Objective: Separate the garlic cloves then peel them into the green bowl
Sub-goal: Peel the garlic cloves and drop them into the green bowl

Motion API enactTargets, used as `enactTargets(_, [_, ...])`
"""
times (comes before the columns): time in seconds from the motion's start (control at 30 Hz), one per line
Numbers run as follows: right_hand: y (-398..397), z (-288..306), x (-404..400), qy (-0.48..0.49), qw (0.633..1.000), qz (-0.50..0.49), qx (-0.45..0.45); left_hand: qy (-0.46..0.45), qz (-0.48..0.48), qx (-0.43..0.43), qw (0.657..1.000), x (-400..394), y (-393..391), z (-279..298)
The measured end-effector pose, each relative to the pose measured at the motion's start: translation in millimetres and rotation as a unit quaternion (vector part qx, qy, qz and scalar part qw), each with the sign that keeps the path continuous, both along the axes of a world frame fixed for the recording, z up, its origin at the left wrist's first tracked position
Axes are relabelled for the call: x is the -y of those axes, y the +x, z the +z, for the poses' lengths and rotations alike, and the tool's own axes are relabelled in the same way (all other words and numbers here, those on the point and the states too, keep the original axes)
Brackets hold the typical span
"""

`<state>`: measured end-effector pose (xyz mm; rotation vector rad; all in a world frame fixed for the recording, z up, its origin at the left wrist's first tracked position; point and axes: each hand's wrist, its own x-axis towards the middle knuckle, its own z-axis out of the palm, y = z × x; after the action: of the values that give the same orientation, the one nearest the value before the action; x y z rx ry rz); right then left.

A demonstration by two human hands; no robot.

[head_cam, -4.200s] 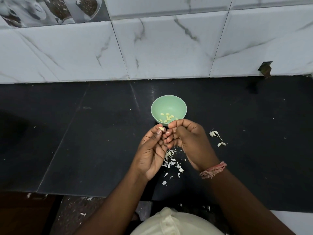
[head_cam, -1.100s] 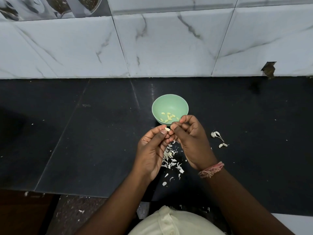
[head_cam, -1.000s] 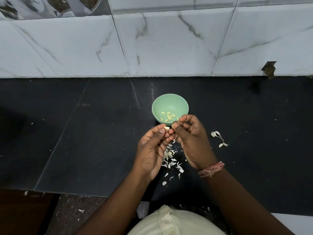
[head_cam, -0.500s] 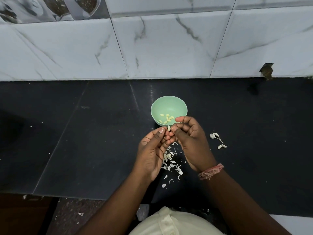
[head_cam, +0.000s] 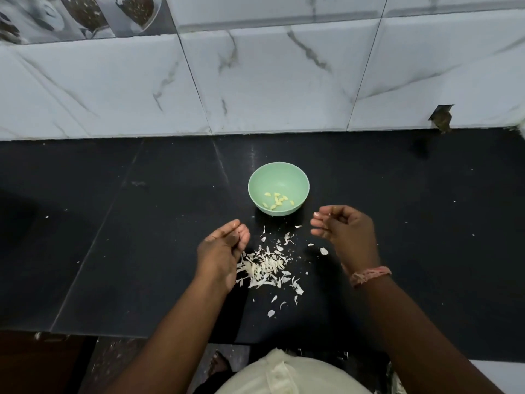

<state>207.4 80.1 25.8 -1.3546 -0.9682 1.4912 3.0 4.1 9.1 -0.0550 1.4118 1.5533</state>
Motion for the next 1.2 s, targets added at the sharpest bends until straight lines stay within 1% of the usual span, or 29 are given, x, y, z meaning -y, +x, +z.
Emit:
enactTargets(0.07, [-12.7, -7.1, 20.6, 0.053, 0.995, 0.026, 0.084, -0.031, -0.014, 0.015, 0.999, 7.1, 18.7, 0.1])
enactTargets(0.1, [-21.7, -9.8, 36.3, 0.099, 0.985, 0.055, 0.133, -0.042, -0.03, 0.035, 0.998, 11.5, 31.3, 2.4])
enactTargets(0.13, [-32.0, -13.7, 52.9, 0.156, 0.967, 0.106, 0.172, -0.048, -0.055, 0.062, 0.995, 15.5, 42.4, 6.9])
enactTargets(0.2, [-49.4, -27.8, 82.5, 0.262, 0.903, 0.24, 0.242, -0.033, -0.104, 0.116, 0.987, 21.0, 56.2, 20.5])
enactTargets(0.23, [-53.5, -37.6, 85.3, 0.289, 0.872, 0.276, 0.281, -0.017, -0.114, 0.126, 0.985, 21.4, 58.8, 25.9])
enactTargets(0.27, [-54.9, -44.8, 81.7, 0.287, 0.862, 0.278, 0.311, 0.005, -0.105, 0.127, 0.986, 23.3, 59.0, 30.0])
enactTargets(0.33, [-49.0, -48.5, 66.2, 0.245, 0.872, 0.214, 0.367, 0.046, -0.06, 0.109, 0.991, 25.2, 53.5, 30.0])
enactTargets(0.37, [-46.1, -47.8, 61.1, 0.231, 0.873, 0.184, 0.387, 0.05, -0.042, 0.09, 0.994, 25.0, 50.1, 27.8])
enactTargets(0.4, [-46.4, -45.1, 59.6, 0.224, 0.879, 0.171, 0.385, 0.043, -0.037, 0.081, 0.995, 23.4, 47.5, 25.4])
enactTargets(0.47, [-56.3, -34.2, 68.6, 0.235, 0.891, 0.2, 0.333, 0.007, -0.071, 0.102, 0.992, 18.0, 48.7, 21.9])
enactTargets(0.5, [-63.0, -30.9, 76.1, 0.248, 0.882, 0.244, 0.317, -0.004, -0.092, 0.123, 0.988, 15.9, 50.8, 23.1])
enactTargets(0.53, [-67.8, -31.5, 79.7, 0.264, 0.863, 0.278, 0.33, -0.002, -0.097, 0.14, 0.985, 14.4, 52.6, 24.2])
enactTargets(0.57, [-69.7, -33.4, 76.6, 0.272, 0.849, 0.283, 0.353, 0.007, -0.087, 0.148, 0.985, 13.9, 54.1, 23.7])
enactTargets(0.6, [-69.9, -34.5, 65.1, 0.261, 0.849, 0.26, 0.379, 0.014, -0.068, 0.15, 0.986, 13.2, 53.8, 20.1])
enactTargets(0.63, [-68.9, -33.2, 50.5, 0.233, 0.86, 0.229, 0.391, 0.012, -0.046, 0.134, 0.99, 12.8, 51.2, 16.5])
enactTargets(0.67, [-68.1, -32.6, 36.1, 0.203, 0.877, 0.209, 0.382, 0.005, -0.025, 0.11, 0.994, 12.5, 46.2, 11.8])
enactTargets(0.7, [-66.4, -33.0, 22.7, 0.18, 0.888, 0.205, 0.37, -0.002, -0.013, 0.092, 0.996, 11.0, 41.6, 9.0])
enactTargets(0.73, [-66.2, -31.4, 13.4, 0.17, 0.891, 0.212, 0.364, -0.011, -0.009, 0.089, 0.996, 8.4, 36.9, 7.0])
enactTargets(0.8, [-69.5, -31.3, 1.7, 0.17, 0.882, 0.228, 0.375, -0.031, -0.016, 0.093, 0.995, 1.4, 27.3, 1.8])
enactTargets(0.9, [-75.6, -41.8, -5.4, 0.174, 0.876, 0.226, 0.388, -0.041, -0.009, 0.098, 0.994, -7.6, 18.2, -2.1])
enactTargets(1.03, [-90.8, -58.2, -9.6, 0.204, 0.838, 0.23, 0.45, -0.037, -0.022, 0.107, 0.993, -9.6, 16.4, -7.7])
enactTargets(1.2, [-105.3, -64.7, -18.8, 0.191, 0.8, 0.212, 0.528, -0.038, -0.035, 0.108, 0.993, -8.1, 14.1, -8.6])
